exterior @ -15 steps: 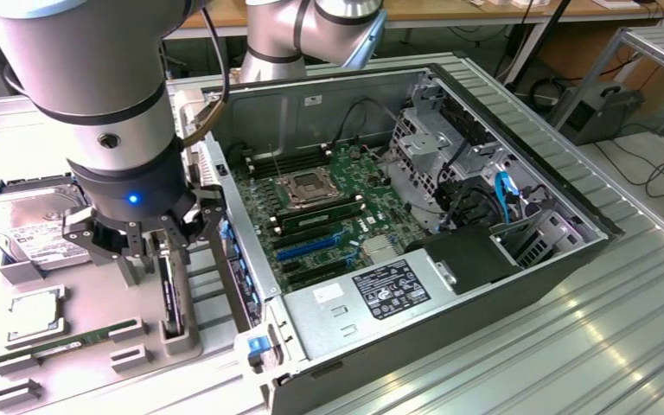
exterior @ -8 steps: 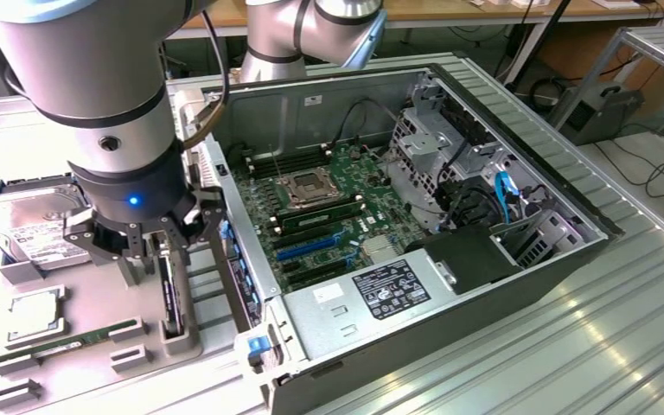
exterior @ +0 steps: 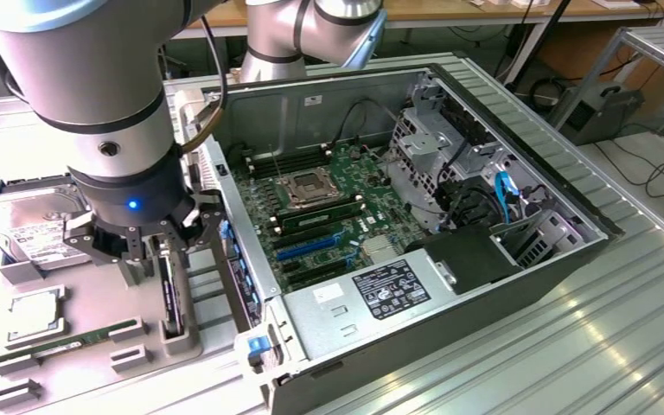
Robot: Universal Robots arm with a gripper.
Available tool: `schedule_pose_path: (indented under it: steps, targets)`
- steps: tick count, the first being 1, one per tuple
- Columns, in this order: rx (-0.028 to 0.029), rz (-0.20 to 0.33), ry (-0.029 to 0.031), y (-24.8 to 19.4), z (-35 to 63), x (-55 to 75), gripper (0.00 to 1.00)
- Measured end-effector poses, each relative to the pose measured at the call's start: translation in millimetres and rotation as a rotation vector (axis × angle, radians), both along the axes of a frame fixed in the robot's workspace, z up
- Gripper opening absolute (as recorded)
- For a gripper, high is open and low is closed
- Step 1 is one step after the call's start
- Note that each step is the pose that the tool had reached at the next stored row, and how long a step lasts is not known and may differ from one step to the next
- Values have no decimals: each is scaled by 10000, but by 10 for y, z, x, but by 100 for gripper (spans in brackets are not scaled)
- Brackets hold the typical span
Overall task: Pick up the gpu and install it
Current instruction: 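Pick up the gpu and move the gpu toward the slot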
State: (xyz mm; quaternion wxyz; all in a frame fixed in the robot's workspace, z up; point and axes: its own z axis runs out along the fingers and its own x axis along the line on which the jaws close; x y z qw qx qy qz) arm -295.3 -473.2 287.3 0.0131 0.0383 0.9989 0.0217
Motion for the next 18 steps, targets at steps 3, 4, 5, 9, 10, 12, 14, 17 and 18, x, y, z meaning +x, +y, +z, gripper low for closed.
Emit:
schedule_pose_path:
  steps: [3, 4, 5, 9, 10, 12, 14, 17, 18]
  targets:
    - [0, 0, 0, 1, -14, -4, 42]
    - [0, 0, 0, 1, -18, -6, 42]
    - [0, 0, 0, 1, -22, -7, 42]
    - [0, 0, 0, 2, -40, -14, 42]
    - [1, 0, 0, 2, -45, -15, 42]
    - [0, 0, 1, 2, -52, -19, 42]
    - [1, 0, 0, 3, -60, -22, 42]
    - [0, 0, 1, 7, -72, -26, 42]
    - [1, 0, 0, 8, -77, -27, 42]
